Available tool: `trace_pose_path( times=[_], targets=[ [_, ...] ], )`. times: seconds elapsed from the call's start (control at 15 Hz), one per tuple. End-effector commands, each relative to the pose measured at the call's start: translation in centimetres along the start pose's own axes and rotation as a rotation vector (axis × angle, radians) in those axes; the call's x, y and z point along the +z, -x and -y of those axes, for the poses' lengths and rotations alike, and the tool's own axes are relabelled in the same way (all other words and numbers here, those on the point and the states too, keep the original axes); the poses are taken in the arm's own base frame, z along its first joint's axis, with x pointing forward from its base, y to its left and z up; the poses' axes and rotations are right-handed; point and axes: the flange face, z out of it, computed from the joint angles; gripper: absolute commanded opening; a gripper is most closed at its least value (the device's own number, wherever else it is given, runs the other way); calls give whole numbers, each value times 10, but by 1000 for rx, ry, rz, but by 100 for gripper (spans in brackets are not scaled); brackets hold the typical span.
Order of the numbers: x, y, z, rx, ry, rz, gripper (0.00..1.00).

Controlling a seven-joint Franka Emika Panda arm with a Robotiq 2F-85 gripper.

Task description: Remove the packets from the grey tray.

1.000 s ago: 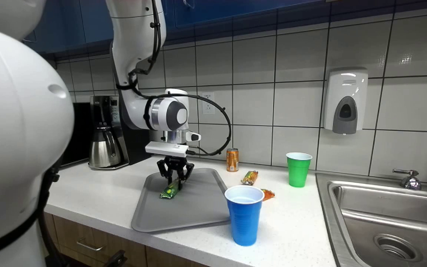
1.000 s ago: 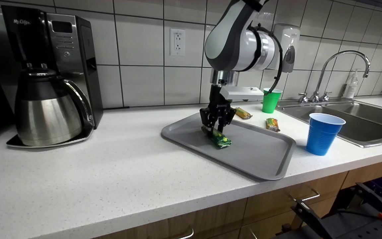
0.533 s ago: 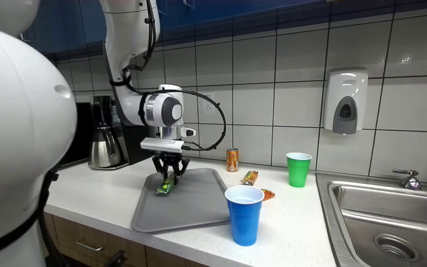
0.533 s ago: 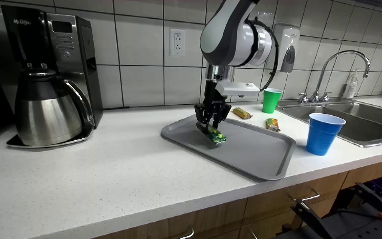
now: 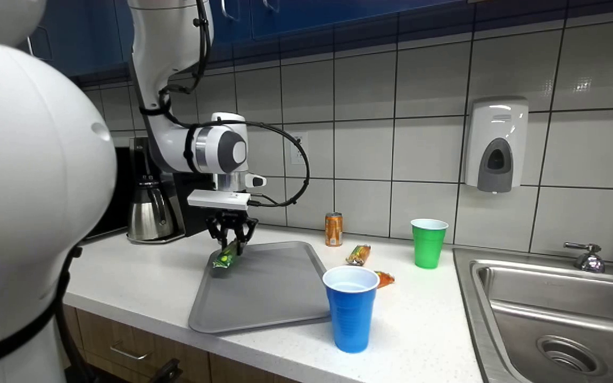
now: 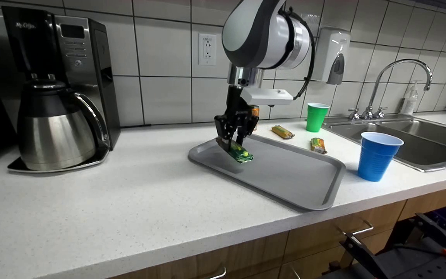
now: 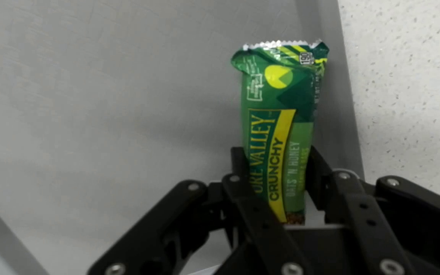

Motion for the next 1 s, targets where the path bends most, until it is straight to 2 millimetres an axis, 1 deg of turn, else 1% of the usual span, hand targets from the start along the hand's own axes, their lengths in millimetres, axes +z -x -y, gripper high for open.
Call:
trace_pose_path(
  times=[0.0,0.47,0.93],
  targets=[
    [-19,-4,21,-22,13,-6,15],
    [-26,-7,61,-89,1,-20,15],
    [-11,-5,92,-159,1,-9,15]
  ],
)
